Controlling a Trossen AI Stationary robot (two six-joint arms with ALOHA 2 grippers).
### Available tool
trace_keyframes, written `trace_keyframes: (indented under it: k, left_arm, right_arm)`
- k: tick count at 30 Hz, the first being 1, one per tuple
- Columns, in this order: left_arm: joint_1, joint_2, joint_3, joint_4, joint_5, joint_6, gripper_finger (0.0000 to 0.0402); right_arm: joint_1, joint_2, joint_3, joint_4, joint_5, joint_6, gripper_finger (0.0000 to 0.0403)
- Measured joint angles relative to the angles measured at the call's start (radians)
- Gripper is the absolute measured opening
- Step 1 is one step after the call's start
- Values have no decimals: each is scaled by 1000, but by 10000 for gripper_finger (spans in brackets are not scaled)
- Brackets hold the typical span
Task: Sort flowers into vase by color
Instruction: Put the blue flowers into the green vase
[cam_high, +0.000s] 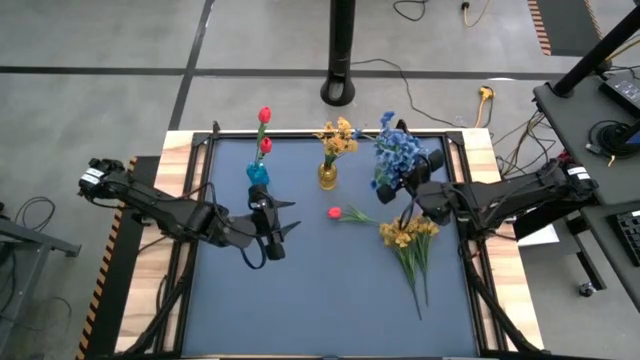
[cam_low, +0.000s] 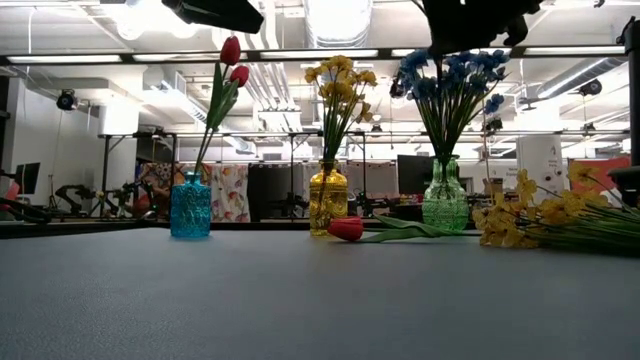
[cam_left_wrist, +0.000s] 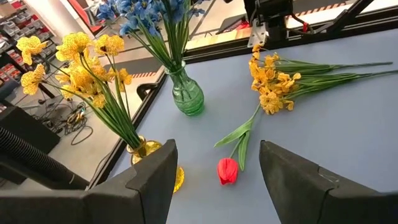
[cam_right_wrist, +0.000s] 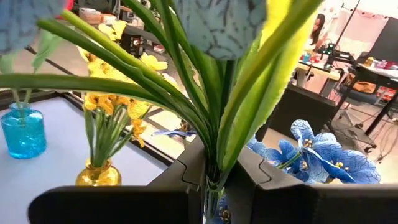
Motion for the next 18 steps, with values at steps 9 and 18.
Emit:
trace_keyframes:
  k: [9, 18]
  left_arm:
    - [0, 0, 0, -20, -2, 0, 210]
    - [0, 0, 0, -20, -2, 0, 210]
  right_arm:
    - [-56, 36, 0, -3, -4, -11, 34]
    - [-77, 71, 0, -2, -16, 18, 34]
